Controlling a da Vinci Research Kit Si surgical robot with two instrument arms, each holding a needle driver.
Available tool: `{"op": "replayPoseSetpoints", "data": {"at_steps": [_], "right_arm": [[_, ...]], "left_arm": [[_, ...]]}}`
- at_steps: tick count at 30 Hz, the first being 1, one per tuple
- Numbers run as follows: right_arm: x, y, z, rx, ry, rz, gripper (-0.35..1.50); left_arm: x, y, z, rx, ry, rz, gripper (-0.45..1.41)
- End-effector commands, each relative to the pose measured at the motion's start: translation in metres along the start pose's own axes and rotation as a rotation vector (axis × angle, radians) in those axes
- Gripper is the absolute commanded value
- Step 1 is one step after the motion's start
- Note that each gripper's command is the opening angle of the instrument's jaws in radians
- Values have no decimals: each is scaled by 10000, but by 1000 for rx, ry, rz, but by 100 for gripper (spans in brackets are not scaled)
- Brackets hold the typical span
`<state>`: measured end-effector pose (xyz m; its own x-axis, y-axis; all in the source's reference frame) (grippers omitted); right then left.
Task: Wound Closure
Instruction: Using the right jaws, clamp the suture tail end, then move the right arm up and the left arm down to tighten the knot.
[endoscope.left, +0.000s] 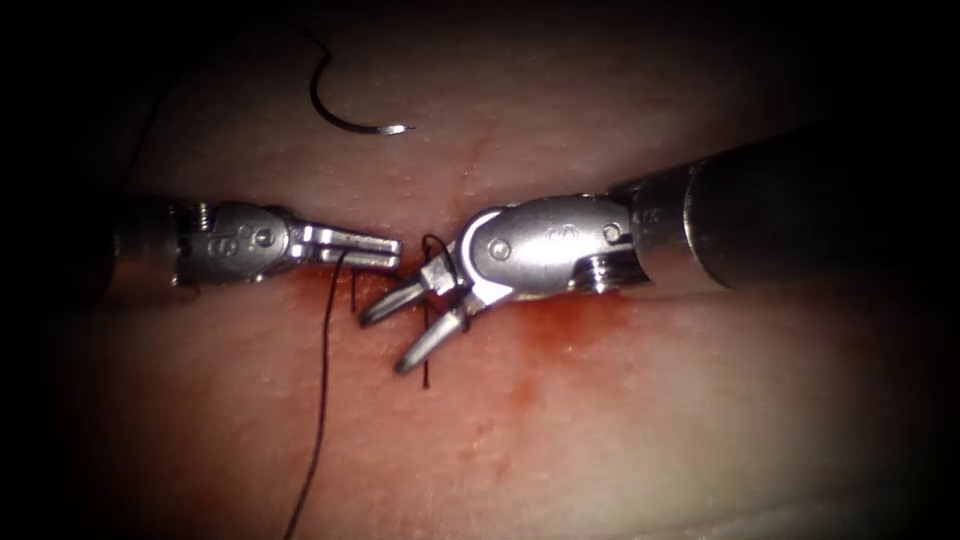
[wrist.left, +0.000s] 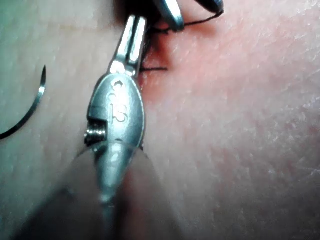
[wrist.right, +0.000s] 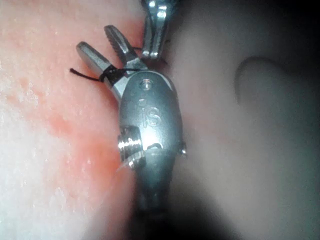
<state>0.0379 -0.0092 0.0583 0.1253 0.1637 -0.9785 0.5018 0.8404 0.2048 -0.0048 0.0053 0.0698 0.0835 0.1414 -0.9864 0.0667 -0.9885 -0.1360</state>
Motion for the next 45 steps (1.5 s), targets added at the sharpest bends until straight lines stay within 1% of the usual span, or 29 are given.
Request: {"op": "replayPoseSetpoints", "data": {"at_steps": [1,2,4,6,8,11,14,16,20,23,24,25,27,28,29,30,31,32,34,41,45], "right_arm": [[-3,2,10,6,-1,-3,96],[-1,0,11,9,-2,-4,108],[0,-1,12,12,-1,-5,113],[0,-3,11,20,-10,-7,113],[0,-5,9,65,-33,-16,93],[-1,-7,8,76,-34,-20,89],[-3,-11,8,100,-65,-24,88],[-7,-14,10,111,-83,-29,81],[-14,-17,13,122,-106,-36,79],[-19,-19,15,133,-128,-40,69],[-21,-19,15,139,-140,-41,69],[-25,-19,15,146,-155,-42,51],[-27,-17,14,146,-159,-43,47],[-29,-15,12,150,-167,-42,30],[-30,-14,11,151,-174,-42,20],[-31,-11,10,150,-184,-42,0],[-31,-11,10,150,-184,-42,0],[-31,-10,9,149,-184,-41,-8],[-32,-9,8,149,-185,-41,-35],[-29,-6,5,151,-180,-38,-35],[-23,0,-2,147,-165,-29,-35]], "left_arm": [[-6,-3,4,-1,1,1,-45],[-6,-2,3,-2,1,1,-45],[-6,-2,2,-3,2,1,-45],[-6,-2,1,-4,2,1,-45],[-6,-1,0,-5,3,1,-45],[-6,-1,-1,-5,3,2,-45],[-6,0,-1,-6,2,3,-45],[-6,1,-1,-6,2,4,-45],[-7,3,0,-7,2,0,-45],[-6,4,-1,-8,2,0,-45],[-6,5,-2,-8,2,0,-45],[-5,6,-3,-9,2,0,-45],[-4,7,-4,-10,3,0,-45],[-4,8,-4,-10,2,0,-45],[-4,8,-4,-11,2,1,-45],[-3,10,-4,-11,2,1,-45],[-3,10,-4,-11,2,1,-45],[-3,11,-3,-11,2,2,-45],[-2,13,-3,-11,1,-3,-45],[4,25,-1,-13,0,1,-45],[5,37,-2,-22,-6,2,-45]]}}
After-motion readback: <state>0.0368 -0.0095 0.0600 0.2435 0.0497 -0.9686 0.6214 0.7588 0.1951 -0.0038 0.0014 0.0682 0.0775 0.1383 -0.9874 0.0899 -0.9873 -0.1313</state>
